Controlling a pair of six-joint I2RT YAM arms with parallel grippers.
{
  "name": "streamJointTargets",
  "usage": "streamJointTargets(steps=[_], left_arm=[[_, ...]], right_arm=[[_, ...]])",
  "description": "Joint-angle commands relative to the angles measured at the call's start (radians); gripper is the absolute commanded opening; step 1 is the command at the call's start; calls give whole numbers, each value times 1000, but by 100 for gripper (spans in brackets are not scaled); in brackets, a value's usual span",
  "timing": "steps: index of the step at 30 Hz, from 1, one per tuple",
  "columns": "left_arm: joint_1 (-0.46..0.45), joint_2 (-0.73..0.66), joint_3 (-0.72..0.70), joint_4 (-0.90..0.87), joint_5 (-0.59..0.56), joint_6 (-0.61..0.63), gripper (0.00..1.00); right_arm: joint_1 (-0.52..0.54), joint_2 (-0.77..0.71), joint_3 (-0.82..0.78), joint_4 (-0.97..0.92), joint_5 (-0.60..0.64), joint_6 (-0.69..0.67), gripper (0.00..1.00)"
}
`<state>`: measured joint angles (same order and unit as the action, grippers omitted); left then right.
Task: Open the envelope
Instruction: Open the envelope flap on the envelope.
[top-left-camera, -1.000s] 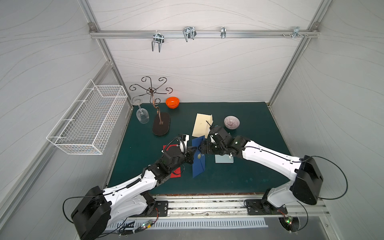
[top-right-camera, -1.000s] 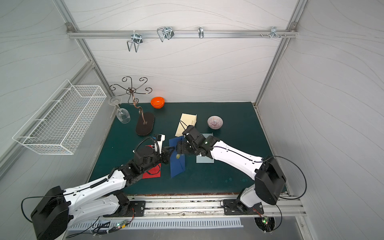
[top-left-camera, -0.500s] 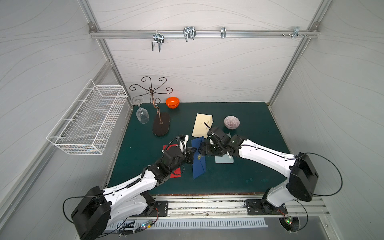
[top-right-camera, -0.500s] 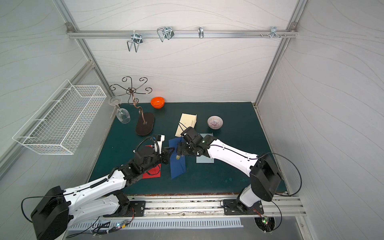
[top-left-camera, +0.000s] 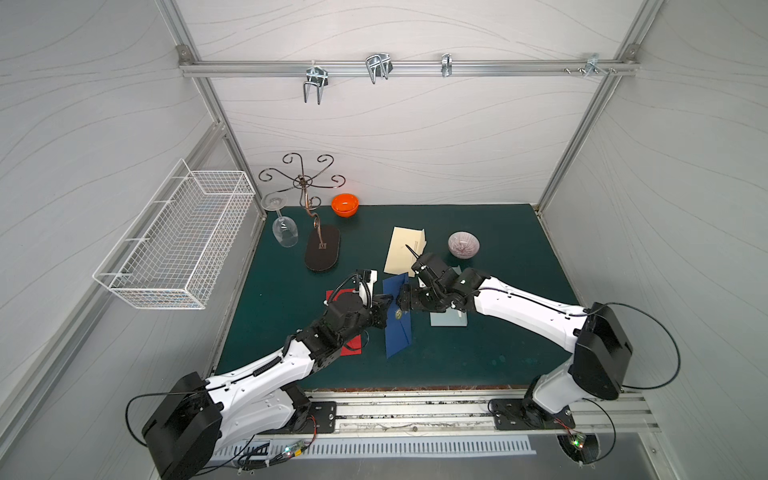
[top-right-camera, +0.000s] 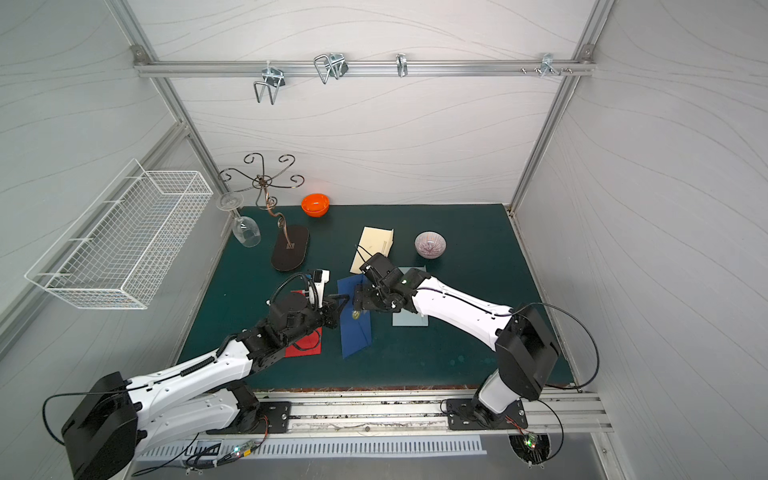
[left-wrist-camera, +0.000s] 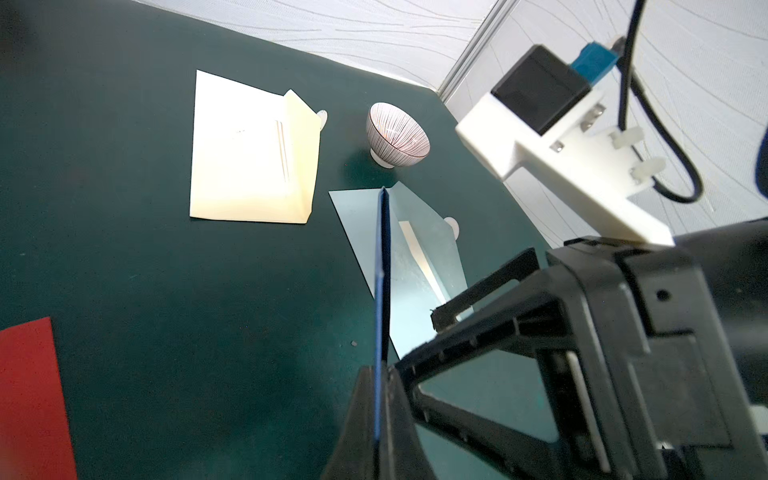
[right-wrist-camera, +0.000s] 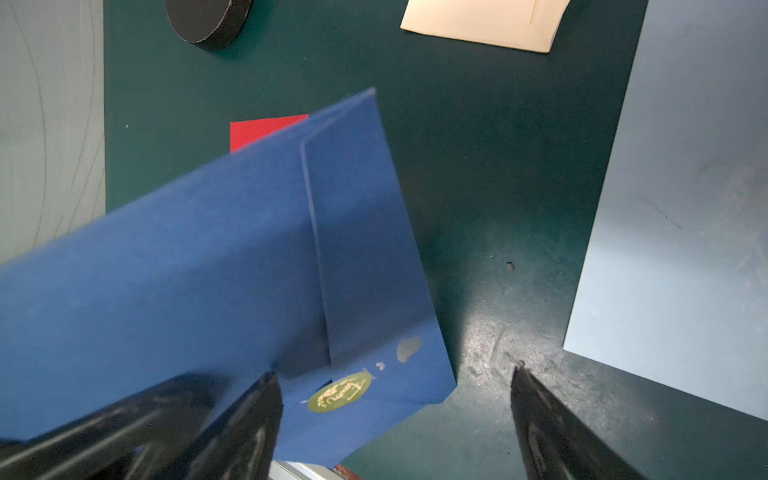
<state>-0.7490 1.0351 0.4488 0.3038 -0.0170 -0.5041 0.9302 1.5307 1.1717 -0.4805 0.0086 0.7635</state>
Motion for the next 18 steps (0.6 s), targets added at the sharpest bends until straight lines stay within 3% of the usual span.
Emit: streamJointTargets(steps=[1, 18], left_arm=[[-3, 6, 40, 43, -10, -6, 0], [-3, 1, 42, 49, 8, 17, 0]], right_arm=[[7, 8, 18, -48, 17, 20, 88], [7, 63, 69, -110, 27, 16, 87]])
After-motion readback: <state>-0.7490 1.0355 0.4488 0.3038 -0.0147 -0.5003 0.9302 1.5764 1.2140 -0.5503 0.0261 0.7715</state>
